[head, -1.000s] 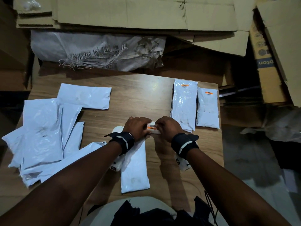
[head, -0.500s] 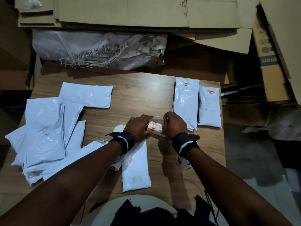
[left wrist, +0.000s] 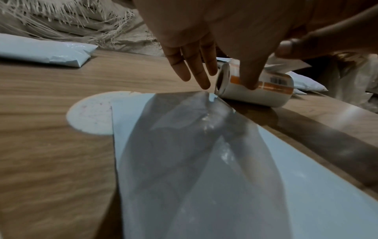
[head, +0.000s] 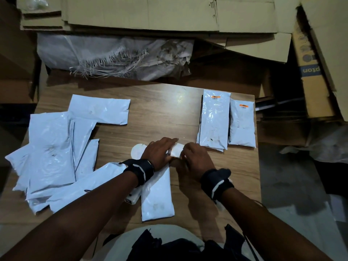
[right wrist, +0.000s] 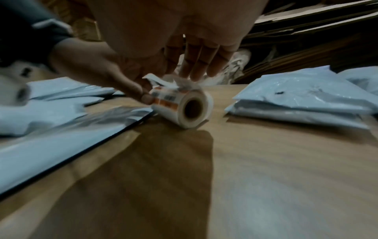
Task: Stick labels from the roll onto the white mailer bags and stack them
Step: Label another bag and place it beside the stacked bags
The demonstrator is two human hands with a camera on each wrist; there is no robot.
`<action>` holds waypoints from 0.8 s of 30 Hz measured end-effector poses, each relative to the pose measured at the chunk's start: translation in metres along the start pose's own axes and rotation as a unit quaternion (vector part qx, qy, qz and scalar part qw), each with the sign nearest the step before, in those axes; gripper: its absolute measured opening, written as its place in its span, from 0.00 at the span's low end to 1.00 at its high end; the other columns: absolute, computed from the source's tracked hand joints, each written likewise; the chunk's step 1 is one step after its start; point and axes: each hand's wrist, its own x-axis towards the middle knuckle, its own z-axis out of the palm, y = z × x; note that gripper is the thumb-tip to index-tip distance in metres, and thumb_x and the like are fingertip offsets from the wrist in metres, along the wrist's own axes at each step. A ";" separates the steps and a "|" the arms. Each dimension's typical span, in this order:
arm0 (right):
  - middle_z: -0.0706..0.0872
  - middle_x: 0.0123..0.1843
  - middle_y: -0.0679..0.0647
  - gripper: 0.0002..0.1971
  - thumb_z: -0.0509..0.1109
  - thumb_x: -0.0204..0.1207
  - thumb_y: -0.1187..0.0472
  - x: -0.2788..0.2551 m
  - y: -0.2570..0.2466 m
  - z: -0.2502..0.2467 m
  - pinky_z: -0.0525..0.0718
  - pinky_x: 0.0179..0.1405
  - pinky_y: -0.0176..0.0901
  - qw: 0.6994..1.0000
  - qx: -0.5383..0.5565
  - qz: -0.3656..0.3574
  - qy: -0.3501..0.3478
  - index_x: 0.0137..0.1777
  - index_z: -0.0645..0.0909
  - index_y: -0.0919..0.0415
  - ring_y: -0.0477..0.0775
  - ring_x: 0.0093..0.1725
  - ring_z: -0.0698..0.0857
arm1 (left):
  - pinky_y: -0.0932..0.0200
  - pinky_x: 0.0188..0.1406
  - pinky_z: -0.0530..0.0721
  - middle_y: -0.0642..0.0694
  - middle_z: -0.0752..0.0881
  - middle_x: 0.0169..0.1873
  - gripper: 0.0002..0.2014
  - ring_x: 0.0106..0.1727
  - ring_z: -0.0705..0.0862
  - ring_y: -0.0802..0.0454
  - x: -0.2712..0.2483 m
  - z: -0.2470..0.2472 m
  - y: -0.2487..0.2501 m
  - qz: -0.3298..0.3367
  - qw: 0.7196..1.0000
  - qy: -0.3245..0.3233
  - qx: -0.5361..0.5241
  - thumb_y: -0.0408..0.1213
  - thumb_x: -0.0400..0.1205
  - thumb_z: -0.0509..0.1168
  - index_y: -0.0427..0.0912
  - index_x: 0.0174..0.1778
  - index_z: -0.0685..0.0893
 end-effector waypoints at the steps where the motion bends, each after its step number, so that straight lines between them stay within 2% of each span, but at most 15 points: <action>1: 0.83 0.49 0.61 0.12 0.69 0.67 0.53 -0.008 -0.001 0.006 0.76 0.40 0.50 1.000 0.003 -0.010 -0.008 0.43 0.84 0.61 0.64 0.44 0.80 | 0.48 0.62 0.74 0.48 0.77 0.71 0.28 0.68 0.79 0.46 -0.002 0.001 -0.001 0.006 1.000 -0.001 0.002 0.50 0.81 0.66 0.53 0.79 0.71; 4: 0.85 0.56 0.61 0.16 0.67 0.71 0.52 -0.023 -0.004 0.015 0.79 0.47 0.50 1.000 0.022 -0.004 -0.015 0.52 0.85 0.61 0.64 0.52 0.82 | 0.49 0.62 0.75 0.48 0.78 0.72 0.24 0.68 0.79 0.46 -0.006 0.002 -0.005 0.020 1.000 -0.004 0.024 0.49 0.82 0.67 0.55 0.75 0.77; 6: 0.86 0.51 0.58 0.14 0.64 0.75 0.51 -0.025 -0.007 0.014 0.78 0.45 0.48 0.999 0.039 0.015 -0.010 0.51 0.86 0.58 0.63 0.49 0.83 | 0.48 0.61 0.76 0.46 0.79 0.71 0.22 0.68 0.80 0.44 -0.010 -0.001 -0.006 0.039 0.999 0.005 0.034 0.52 0.81 0.67 0.55 0.71 0.81; 8: 0.86 0.45 0.55 0.14 0.61 0.77 0.49 -0.023 -0.010 0.011 0.77 0.41 0.46 0.995 0.069 0.068 0.023 0.48 0.85 0.56 0.61 0.44 0.83 | 0.46 0.57 0.80 0.43 0.83 0.68 0.24 0.63 0.84 0.41 -0.015 -0.004 -0.005 0.068 0.997 0.009 0.042 0.60 0.77 0.63 0.54 0.65 0.86; 11: 0.82 0.46 0.49 0.09 0.68 0.78 0.50 -0.020 -0.008 0.012 0.79 0.45 0.45 0.976 0.098 0.170 0.089 0.52 0.82 0.53 0.54 0.48 0.80 | 0.45 0.49 0.86 0.43 0.87 0.61 0.25 0.54 0.88 0.39 -0.021 -0.005 -0.007 0.103 0.994 0.028 0.036 0.64 0.73 0.62 0.52 0.56 0.91; 13: 0.80 0.52 0.48 0.14 0.73 0.75 0.48 -0.018 -0.005 0.013 0.75 0.50 0.41 0.971 0.086 0.212 0.071 0.57 0.80 0.51 0.50 0.53 0.77 | 0.46 0.47 0.86 0.45 0.89 0.57 0.21 0.51 0.88 0.40 -0.023 -0.007 -0.007 0.103 0.994 0.043 0.023 0.60 0.77 0.62 0.51 0.52 0.92; 14: 0.80 0.56 0.49 0.16 0.72 0.75 0.48 -0.016 -0.004 0.012 0.74 0.53 0.41 0.966 0.106 0.231 0.046 0.61 0.80 0.51 0.51 0.57 0.76 | 0.46 0.47 0.85 0.45 0.89 0.56 0.19 0.51 0.88 0.41 -0.022 -0.009 -0.006 0.094 0.994 0.047 0.016 0.57 0.78 0.62 0.50 0.52 0.91; 16: 0.80 0.63 0.53 0.21 0.70 0.77 0.49 -0.014 -0.003 0.010 0.73 0.57 0.42 0.958 0.145 0.246 -0.005 0.68 0.78 0.53 0.55 0.63 0.76 | 0.47 0.51 0.83 0.46 0.88 0.57 0.17 0.54 0.87 0.42 -0.020 -0.011 -0.004 0.059 0.997 0.047 0.002 0.51 0.80 0.66 0.48 0.60 0.87; 18: 0.80 0.68 0.55 0.25 0.71 0.77 0.48 -0.014 -0.002 0.010 0.74 0.61 0.43 0.954 0.155 0.249 -0.057 0.73 0.75 0.54 0.57 0.67 0.77 | 0.48 0.56 0.80 0.46 0.83 0.63 0.26 0.60 0.83 0.43 -0.016 -0.012 -0.002 0.025 0.999 0.022 -0.010 0.47 0.78 0.71 0.48 0.72 0.78; 20: 0.79 0.71 0.55 0.30 0.74 0.75 0.48 -0.014 -0.001 0.010 0.74 0.65 0.43 0.950 0.156 0.252 -0.102 0.76 0.73 0.55 0.56 0.69 0.77 | 0.47 0.60 0.78 0.45 0.76 0.70 0.37 0.66 0.79 0.42 -0.014 -0.014 -0.001 0.015 1.000 -0.019 0.012 0.47 0.75 0.74 0.49 0.80 0.69; 22: 0.79 0.71 0.54 0.33 0.76 0.73 0.46 -0.016 -0.001 0.011 0.75 0.65 0.44 0.947 0.145 0.248 -0.143 0.76 0.72 0.54 0.56 0.68 0.78 | 0.46 0.65 0.73 0.46 0.72 0.76 0.39 0.71 0.75 0.43 -0.011 -0.016 0.000 0.010 0.998 -0.052 0.046 0.48 0.75 0.74 0.51 0.82 0.66; 24: 0.81 0.68 0.53 0.31 0.76 0.73 0.46 -0.017 -0.003 0.012 0.76 0.62 0.45 0.948 0.132 0.246 -0.153 0.74 0.74 0.52 0.55 0.65 0.79 | 0.46 0.69 0.69 0.48 0.70 0.79 0.35 0.75 0.71 0.44 -0.010 -0.016 0.001 0.017 0.995 -0.069 0.073 0.48 0.77 0.72 0.53 0.80 0.69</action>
